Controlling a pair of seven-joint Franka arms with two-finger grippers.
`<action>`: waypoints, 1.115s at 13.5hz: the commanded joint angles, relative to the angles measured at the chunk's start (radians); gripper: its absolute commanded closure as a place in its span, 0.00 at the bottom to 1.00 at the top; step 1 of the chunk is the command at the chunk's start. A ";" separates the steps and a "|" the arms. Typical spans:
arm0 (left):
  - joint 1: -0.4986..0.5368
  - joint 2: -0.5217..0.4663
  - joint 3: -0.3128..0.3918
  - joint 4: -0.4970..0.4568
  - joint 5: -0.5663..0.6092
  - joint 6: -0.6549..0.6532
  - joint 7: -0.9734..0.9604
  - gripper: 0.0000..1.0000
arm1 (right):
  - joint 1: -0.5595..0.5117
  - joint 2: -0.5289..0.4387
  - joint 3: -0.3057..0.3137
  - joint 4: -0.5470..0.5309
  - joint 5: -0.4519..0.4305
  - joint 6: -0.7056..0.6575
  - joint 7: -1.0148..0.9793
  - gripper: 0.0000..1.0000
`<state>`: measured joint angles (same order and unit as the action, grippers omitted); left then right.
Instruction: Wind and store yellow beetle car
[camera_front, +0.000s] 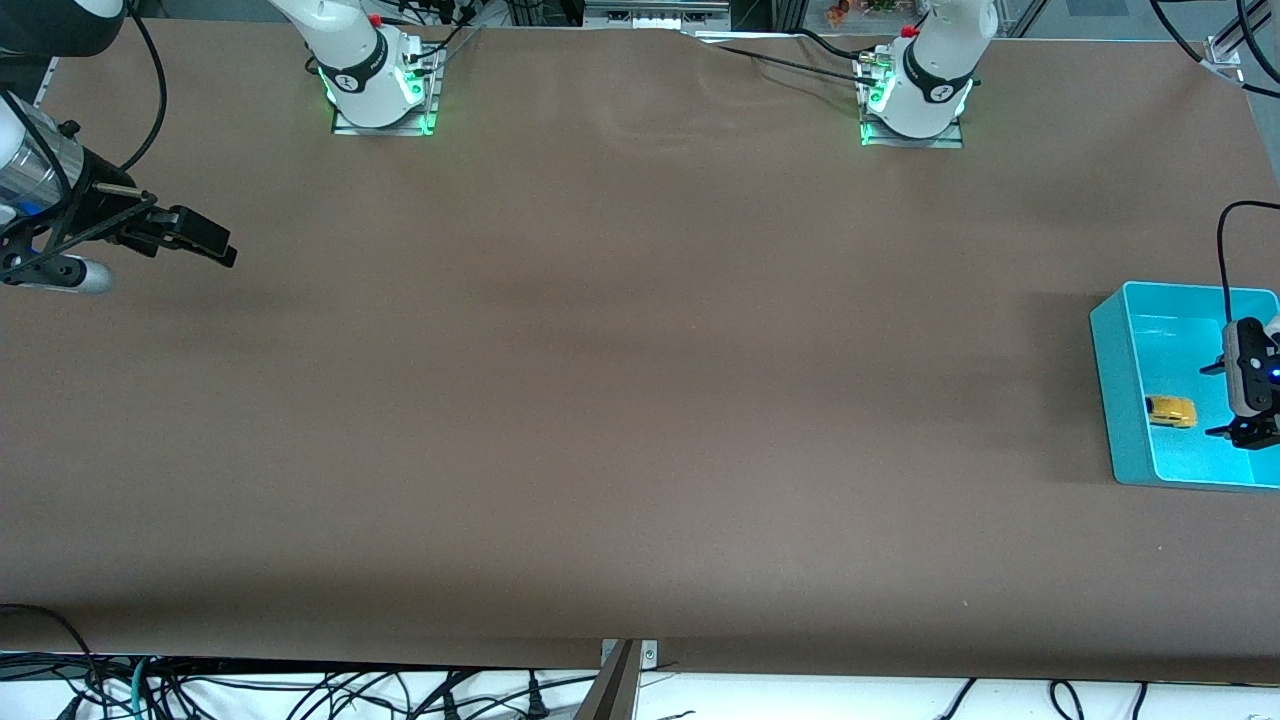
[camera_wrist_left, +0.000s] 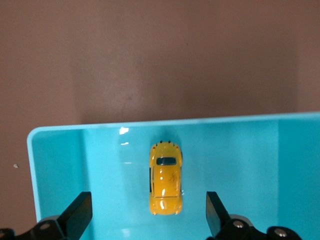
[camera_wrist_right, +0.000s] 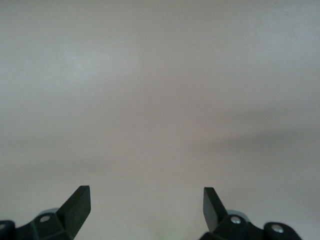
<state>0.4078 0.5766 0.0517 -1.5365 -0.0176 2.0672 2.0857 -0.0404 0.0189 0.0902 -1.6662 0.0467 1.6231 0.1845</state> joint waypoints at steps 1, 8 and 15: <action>-0.050 -0.087 0.004 -0.014 -0.031 -0.128 -0.215 0.00 | -0.001 -0.008 -0.004 -0.001 0.021 -0.003 -0.002 0.00; -0.180 -0.219 -0.096 -0.013 -0.033 -0.332 -0.853 0.00 | 0.002 0.001 -0.001 0.003 0.015 0.027 -0.005 0.00; -0.297 -0.296 -0.199 0.013 -0.044 -0.372 -1.539 0.00 | 0.007 0.003 0.003 0.006 0.013 0.035 -0.005 0.00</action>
<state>0.1031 0.3097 -0.1290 -1.5261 -0.0238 1.7233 0.6876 -0.0354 0.0221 0.0925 -1.6660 0.0468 1.6570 0.1838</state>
